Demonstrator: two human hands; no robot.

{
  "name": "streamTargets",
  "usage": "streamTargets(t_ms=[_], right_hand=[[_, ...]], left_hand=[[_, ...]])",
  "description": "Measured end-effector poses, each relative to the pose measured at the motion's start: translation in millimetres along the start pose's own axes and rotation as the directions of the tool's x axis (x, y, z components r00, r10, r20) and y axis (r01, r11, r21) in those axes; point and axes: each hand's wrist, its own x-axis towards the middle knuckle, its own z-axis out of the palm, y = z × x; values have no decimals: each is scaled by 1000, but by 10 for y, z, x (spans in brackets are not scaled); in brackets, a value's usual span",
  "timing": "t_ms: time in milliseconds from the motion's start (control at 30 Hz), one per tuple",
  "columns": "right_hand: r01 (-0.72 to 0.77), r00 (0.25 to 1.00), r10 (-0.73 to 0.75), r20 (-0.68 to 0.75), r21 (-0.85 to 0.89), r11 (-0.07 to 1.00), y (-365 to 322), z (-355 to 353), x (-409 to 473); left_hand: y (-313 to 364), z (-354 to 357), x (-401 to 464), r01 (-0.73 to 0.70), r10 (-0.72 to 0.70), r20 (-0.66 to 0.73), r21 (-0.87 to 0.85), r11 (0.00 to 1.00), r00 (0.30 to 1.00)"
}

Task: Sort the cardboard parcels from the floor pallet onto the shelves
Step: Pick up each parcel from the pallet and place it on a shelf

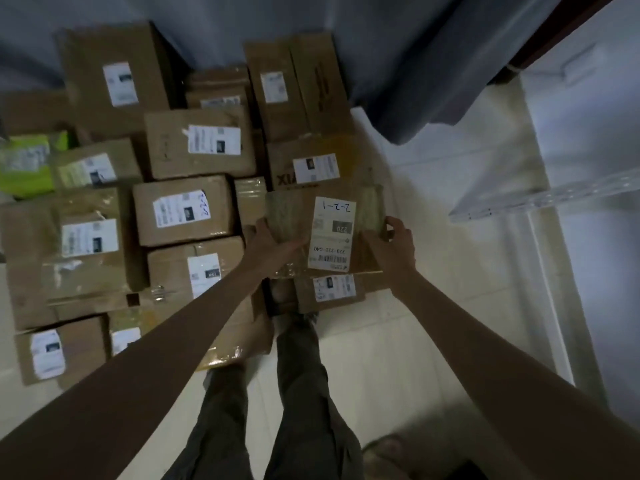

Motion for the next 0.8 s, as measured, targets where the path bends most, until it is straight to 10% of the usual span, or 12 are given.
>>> streamTargets(t_ms=[800], right_hand=[[-151, 947, 146, 286, -2, 988, 598, 872, 1399]], left_hand=[[-693, 349, 1185, 169, -162, 86, -90, 981, 983]])
